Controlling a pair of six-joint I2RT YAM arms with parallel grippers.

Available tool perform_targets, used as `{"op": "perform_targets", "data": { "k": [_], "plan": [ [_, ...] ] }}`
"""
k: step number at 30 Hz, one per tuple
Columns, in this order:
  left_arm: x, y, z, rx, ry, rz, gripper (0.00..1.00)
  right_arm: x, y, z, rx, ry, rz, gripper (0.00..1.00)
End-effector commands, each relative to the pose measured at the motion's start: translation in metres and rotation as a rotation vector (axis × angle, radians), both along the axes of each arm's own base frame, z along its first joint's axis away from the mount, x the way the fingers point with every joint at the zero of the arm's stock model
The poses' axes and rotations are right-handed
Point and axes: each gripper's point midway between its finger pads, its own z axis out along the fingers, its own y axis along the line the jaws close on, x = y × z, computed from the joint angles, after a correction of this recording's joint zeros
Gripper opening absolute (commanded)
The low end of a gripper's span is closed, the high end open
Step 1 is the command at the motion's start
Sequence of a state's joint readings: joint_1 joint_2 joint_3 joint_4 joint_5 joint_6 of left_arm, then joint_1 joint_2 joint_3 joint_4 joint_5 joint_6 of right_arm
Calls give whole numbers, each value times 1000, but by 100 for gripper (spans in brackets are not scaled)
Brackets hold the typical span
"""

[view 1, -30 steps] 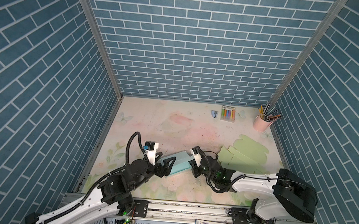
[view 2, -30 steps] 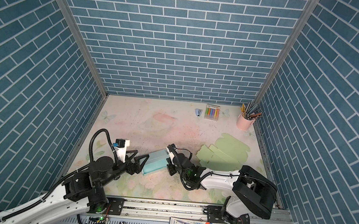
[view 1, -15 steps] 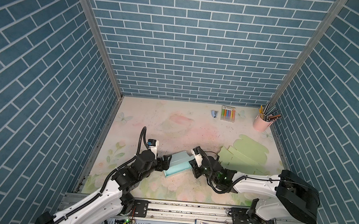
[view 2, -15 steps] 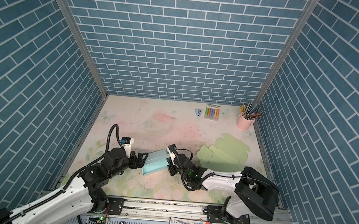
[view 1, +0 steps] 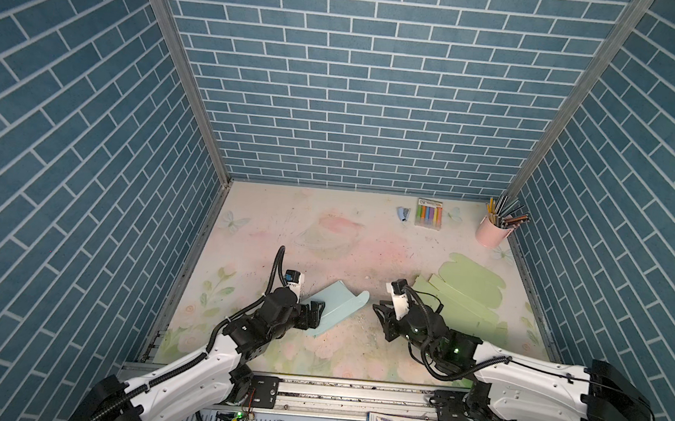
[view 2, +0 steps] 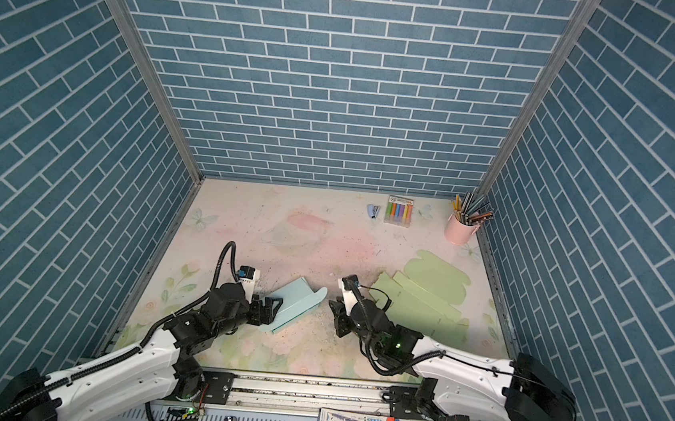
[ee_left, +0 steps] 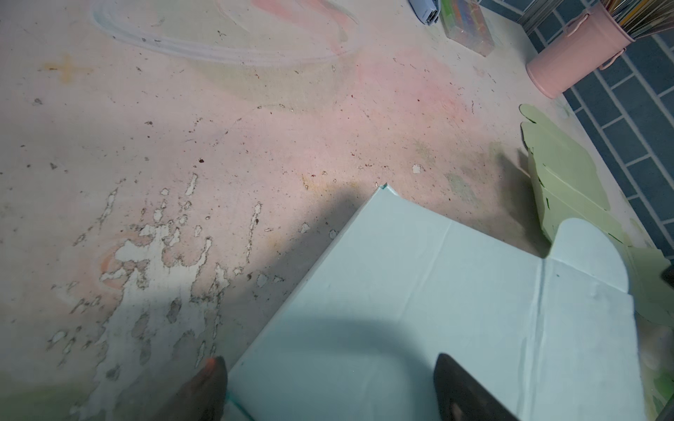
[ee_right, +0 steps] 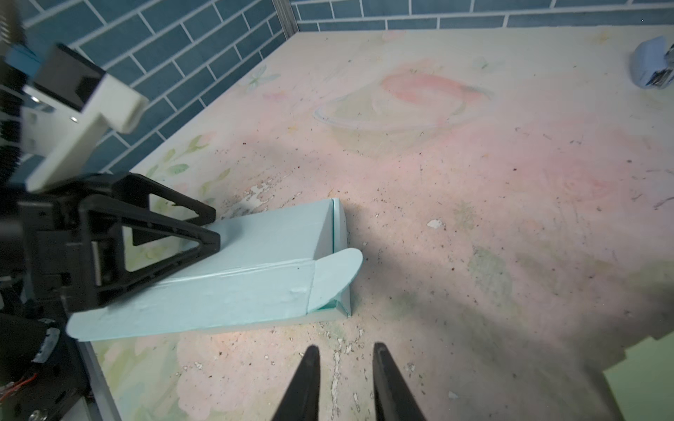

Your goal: Fold the paper box

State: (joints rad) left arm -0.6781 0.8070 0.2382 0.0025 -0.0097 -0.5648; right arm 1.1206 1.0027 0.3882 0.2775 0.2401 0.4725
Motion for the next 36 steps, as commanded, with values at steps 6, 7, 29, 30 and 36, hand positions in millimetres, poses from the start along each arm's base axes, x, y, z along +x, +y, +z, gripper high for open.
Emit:
{"op": "perform_targets", "data": {
  "k": [6,7,29,30,36],
  "plan": [
    [-4,1,-19,38,57,-3,89,23,11,35,-13,-41,21,35],
    [-4,2,-20,38,62,4,89,26,17,35,-21,-37,37,35],
    [0,-8,-41,92,99,24,89,39,69,-76,-305,191,188,33],
    [1,-10,-40,92,95,19,89,38,69,-77,-304,196,189,33],
    [14,-18,-39,126,79,5,89,30,60,-89,-306,241,182,30]
  ]
}}
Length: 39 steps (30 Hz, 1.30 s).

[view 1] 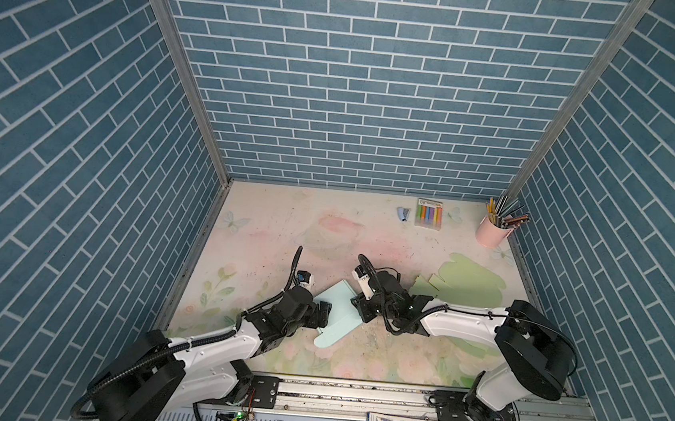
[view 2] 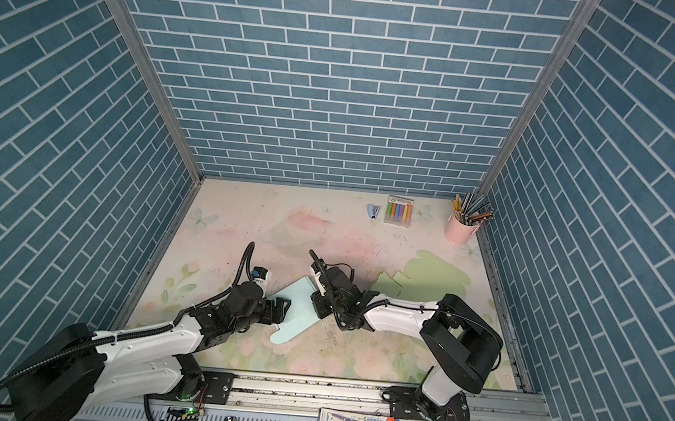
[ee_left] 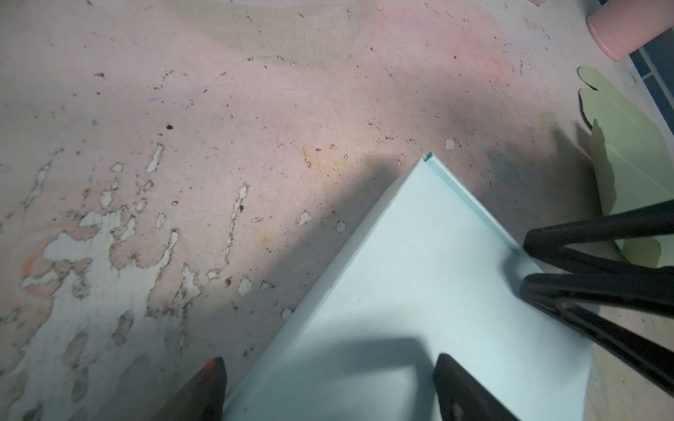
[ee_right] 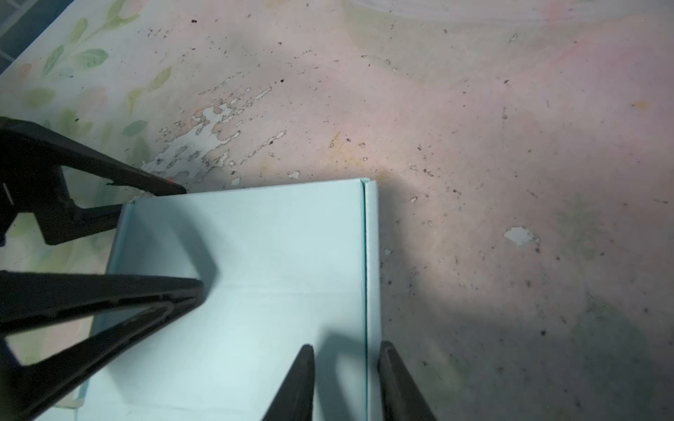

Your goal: Fold the paper box

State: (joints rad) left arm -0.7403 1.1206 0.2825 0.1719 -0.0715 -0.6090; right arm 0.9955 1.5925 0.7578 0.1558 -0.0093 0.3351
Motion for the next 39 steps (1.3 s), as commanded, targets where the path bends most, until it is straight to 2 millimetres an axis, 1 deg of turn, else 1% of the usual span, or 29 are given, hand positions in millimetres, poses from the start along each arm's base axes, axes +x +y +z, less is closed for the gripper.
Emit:
{"op": "perform_targets", "data": {
  "k": [1,5,10,12,15,18,20,23,24,27,30,33,35,37,39],
  "plan": [
    [4,0,-7,66,7,-13,89,-13,-7,-11,-10,51,12,30],
    [15,-8,-3,77,-15,-23,89,-24,-15,-8,37,79,-4,29],
    [26,-14,-7,93,-15,-31,89,-37,-24,-1,108,115,-11,29],
    [30,-16,-7,96,-19,-33,89,-39,-28,3,122,112,-20,29],
    [36,-16,-1,102,-37,-25,89,-35,-34,13,127,81,-48,30],
    [42,-13,11,106,-63,-19,89,-32,-36,26,144,51,-62,31],
    [45,-7,25,121,-96,-1,89,-30,-37,34,157,39,-76,32],
    [43,-2,47,115,-140,5,89,-26,-44,39,155,29,-122,34],
    [42,-1,52,112,-142,6,89,-26,-47,38,150,27,-133,34],
    [28,-2,56,114,-119,-21,89,-30,-51,39,145,43,-135,34],
    [3,-7,55,113,-87,-56,89,-41,-49,39,155,63,-103,35],
    [-23,-13,57,72,-64,-87,89,-51,-47,37,145,85,-85,35],
    [-41,-18,56,42,-41,-109,89,-58,-44,34,132,98,-74,35],
    [-53,-21,53,12,-21,-127,89,-62,-43,29,123,112,-70,35],
    [-62,-24,49,-12,-3,-132,89,-65,-42,24,116,126,-72,35]
  ]
}}
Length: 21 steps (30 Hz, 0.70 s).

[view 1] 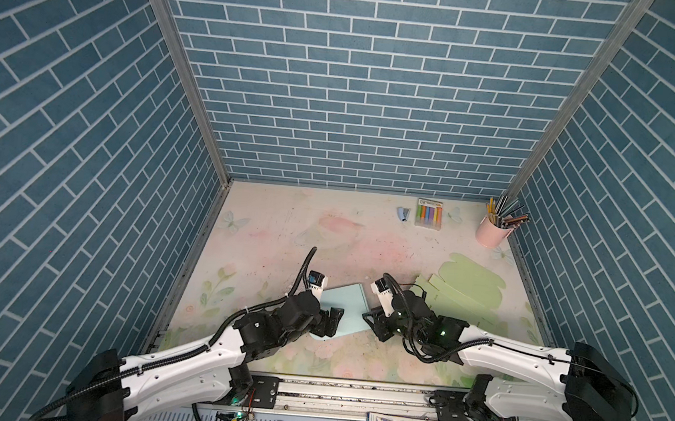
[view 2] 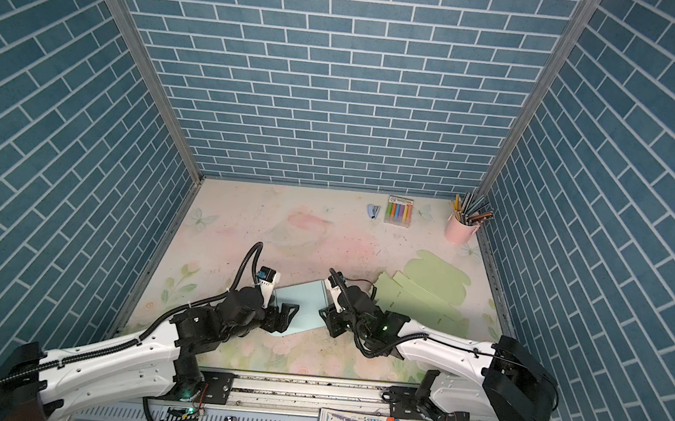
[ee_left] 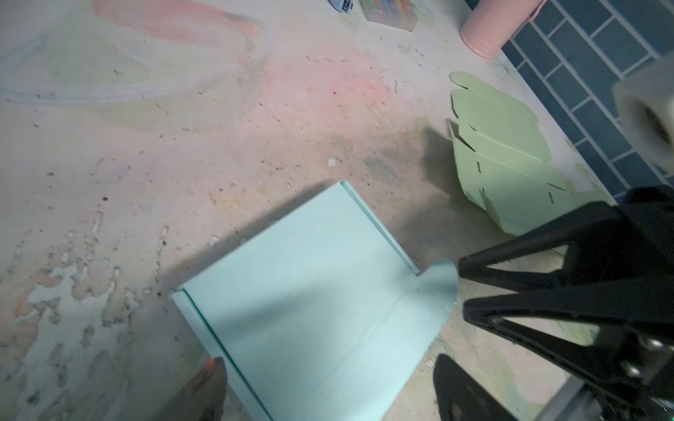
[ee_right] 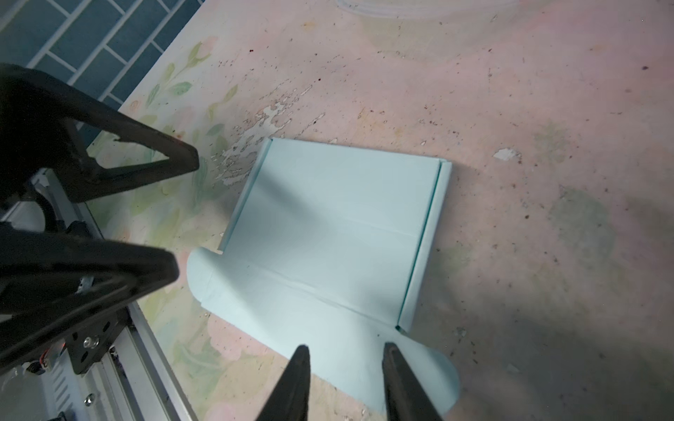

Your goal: Fold the paper box

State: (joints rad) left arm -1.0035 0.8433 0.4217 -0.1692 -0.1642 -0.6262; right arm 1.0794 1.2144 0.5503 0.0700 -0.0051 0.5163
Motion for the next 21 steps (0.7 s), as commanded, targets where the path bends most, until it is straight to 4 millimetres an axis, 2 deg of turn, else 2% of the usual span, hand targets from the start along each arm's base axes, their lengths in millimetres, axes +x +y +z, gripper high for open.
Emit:
{"op": "perform_targets", "data": {
  "k": [1,6,14,21],
  "plan": [
    [-17,12,-25,21,91,48,89,-6,-4,-14,-22,61,-29,35],
    [-26,7,-36,20,115,44,89,-5,-3,-20,-35,71,-43,39],
    [-33,9,-47,11,138,65,89,-4,-5,-34,-72,93,-58,52],
    [-42,9,-58,4,166,62,89,-7,-4,-40,-72,113,-56,55]
  ]
}}
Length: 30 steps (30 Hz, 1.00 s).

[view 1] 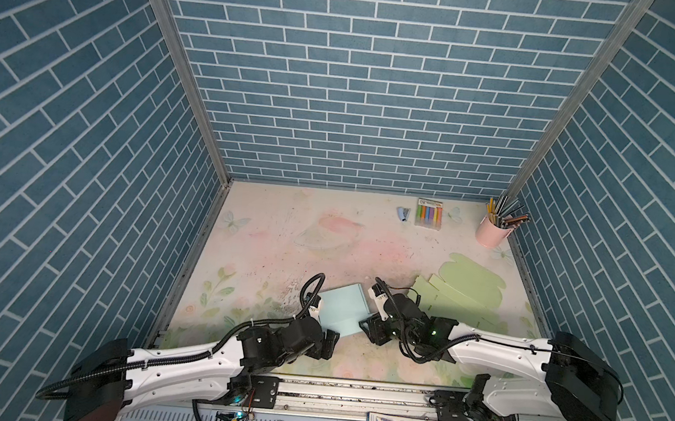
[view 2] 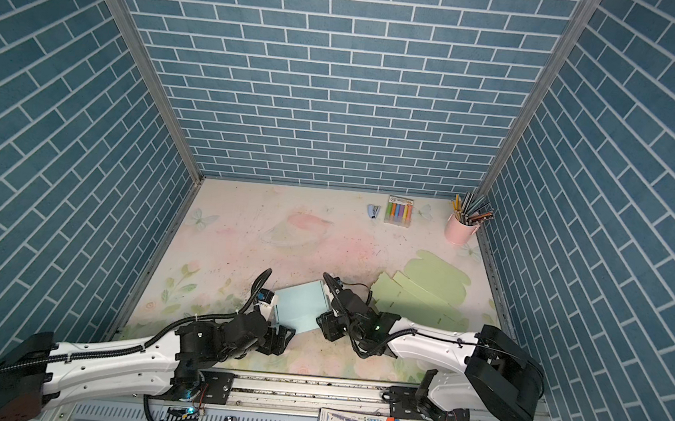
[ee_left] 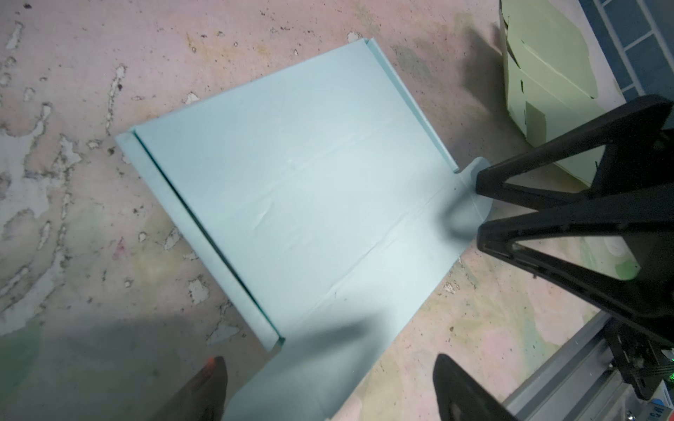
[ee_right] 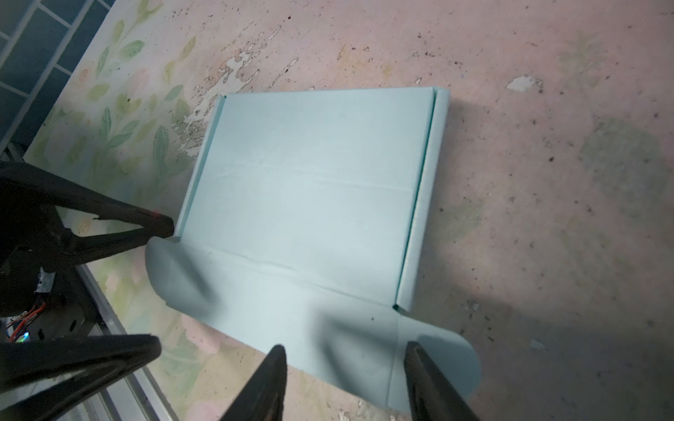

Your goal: Fold the paper box

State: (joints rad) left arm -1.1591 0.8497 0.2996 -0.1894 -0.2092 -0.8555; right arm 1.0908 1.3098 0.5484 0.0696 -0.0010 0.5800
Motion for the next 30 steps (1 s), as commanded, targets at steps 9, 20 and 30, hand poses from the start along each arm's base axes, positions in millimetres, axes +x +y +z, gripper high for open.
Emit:
{"op": "perform_targets", "data": {
  "k": [9,20,30],
  "plan": [
    [1,10,8,21,-27,59,89,-4,-5,-5,-5,20,-33,64],
    [-6,1,24,9,-43,36,88,-1,-6,0,-22,-5,-34,70],
    [-18,-12,13,14,-21,12,88,-1,-7,-7,-36,4,-34,72]
  ]
}}
